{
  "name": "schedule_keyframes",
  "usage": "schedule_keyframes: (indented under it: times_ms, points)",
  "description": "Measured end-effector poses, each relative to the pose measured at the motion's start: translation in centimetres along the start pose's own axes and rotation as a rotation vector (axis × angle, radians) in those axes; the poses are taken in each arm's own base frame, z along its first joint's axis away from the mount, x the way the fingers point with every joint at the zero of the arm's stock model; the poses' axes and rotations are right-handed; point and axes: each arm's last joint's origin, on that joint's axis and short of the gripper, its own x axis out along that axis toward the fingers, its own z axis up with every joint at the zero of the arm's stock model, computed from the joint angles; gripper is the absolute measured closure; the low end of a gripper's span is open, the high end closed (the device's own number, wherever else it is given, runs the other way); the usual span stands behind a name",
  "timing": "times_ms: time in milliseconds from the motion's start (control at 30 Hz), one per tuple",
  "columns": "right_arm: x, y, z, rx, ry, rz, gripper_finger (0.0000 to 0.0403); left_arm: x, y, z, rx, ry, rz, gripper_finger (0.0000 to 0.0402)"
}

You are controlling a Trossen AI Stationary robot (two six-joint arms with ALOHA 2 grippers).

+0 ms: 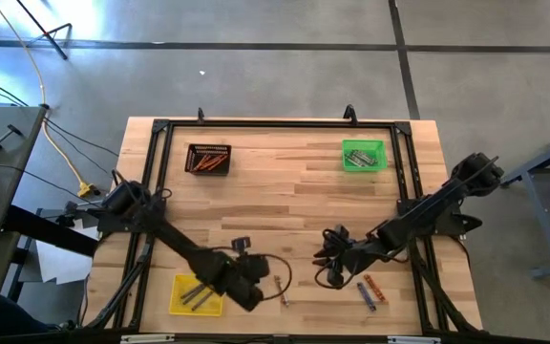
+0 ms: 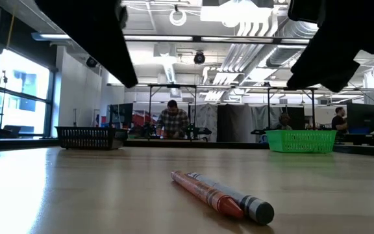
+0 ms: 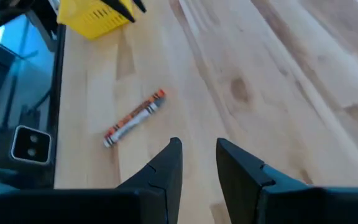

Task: Sort crayons
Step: Put the gray crayon into the green bin

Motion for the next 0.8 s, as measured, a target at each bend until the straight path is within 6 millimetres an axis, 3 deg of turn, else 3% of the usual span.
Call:
schedule_keyframes:
  times_ms: [167,267,533,800]
  points:
    - [1.5,0.9,0.1,0.042,-0.026,0.029,0.0309,-1.1,-1.3,-0.8,0.002,-0.052,0.014,0.0357]
    - [2.6,2.5,1.0,-0.017,-0.037,0.035,0.0309,-1.8,-1.8,-0.7,0.007,-0.082,0.009,0.0357]
    - [5.9,7.4,3.9,-0.207,0.08,-0.075,0.0309,-4.0,-2.6,1.2,-0.031,-0.167,-0.027,0.0357]
    - [7.9,8.9,4.5,-0.191,0.162,-0.216,0.0309,-6.7,-3.0,3.1,0.04,-0.3,0.045,0.0357]
